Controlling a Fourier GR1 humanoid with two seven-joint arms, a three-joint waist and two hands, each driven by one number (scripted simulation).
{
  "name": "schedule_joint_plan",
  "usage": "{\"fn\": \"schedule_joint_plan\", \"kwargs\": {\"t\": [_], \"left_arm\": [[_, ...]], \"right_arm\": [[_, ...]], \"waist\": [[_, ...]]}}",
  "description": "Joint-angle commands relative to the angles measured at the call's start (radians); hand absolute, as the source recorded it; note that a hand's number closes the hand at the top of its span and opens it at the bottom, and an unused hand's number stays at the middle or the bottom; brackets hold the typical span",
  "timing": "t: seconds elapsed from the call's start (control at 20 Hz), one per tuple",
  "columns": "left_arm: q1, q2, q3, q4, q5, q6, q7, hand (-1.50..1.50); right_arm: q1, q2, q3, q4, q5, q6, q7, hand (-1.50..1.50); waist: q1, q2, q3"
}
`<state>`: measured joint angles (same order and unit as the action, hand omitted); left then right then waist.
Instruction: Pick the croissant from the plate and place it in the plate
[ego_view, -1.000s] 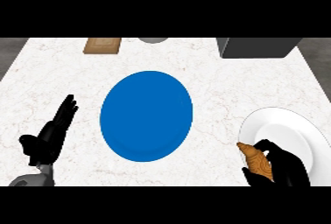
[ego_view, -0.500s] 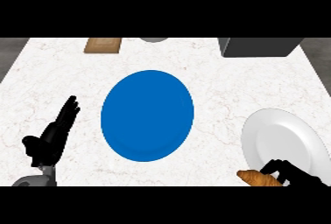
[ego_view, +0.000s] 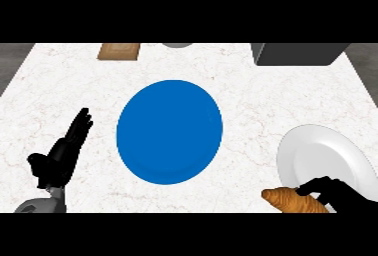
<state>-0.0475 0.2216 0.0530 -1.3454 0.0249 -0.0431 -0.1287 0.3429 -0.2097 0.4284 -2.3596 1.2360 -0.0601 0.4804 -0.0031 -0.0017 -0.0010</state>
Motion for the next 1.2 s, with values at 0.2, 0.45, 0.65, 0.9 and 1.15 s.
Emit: {"fn": "schedule_joint_plan", "kwargs": {"t": [0.2, 0.45, 0.65, 0.9, 1.15], "left_arm": [[-0.025, 0.010, 0.013, -0.020, 0.003, -0.020, 0.056, 0.00], [0.007, 0.030, 0.039, -0.037, 0.020, -0.062, 0.034, 0.00], [-0.014, -0.001, 0.028, 0.012, -0.011, -0.030, -0.005, 0.00], [-0.037, -0.005, 0.026, -0.005, -0.019, -0.020, 0.034, 0.00], [-0.006, -0.003, 0.037, -0.018, -0.010, -0.042, 0.008, 0.00]], "right_arm": [[-0.333, 0.196, 0.172, 0.022, 0.155, 0.232, 0.206, 1.50], [-0.528, 0.207, 0.107, 0.143, 0.035, 0.287, 0.269, 1.50], [-0.699, 0.209, 0.092, 0.396, -0.068, 0.169, 0.335, 1.50], [-0.853, 0.209, 0.186, 0.665, -0.127, -0.041, 0.409, 1.50], [-1.006, 0.210, 0.186, 0.860, -0.249, -0.130, 0.416, 1.50]], "waist": [[0.011, 0.002, 0.000], [0.013, 0.002, 0.000], [0.016, 0.004, 0.001], [0.021, 0.004, 0.001], [0.020, 0.003, 0.001]]}}
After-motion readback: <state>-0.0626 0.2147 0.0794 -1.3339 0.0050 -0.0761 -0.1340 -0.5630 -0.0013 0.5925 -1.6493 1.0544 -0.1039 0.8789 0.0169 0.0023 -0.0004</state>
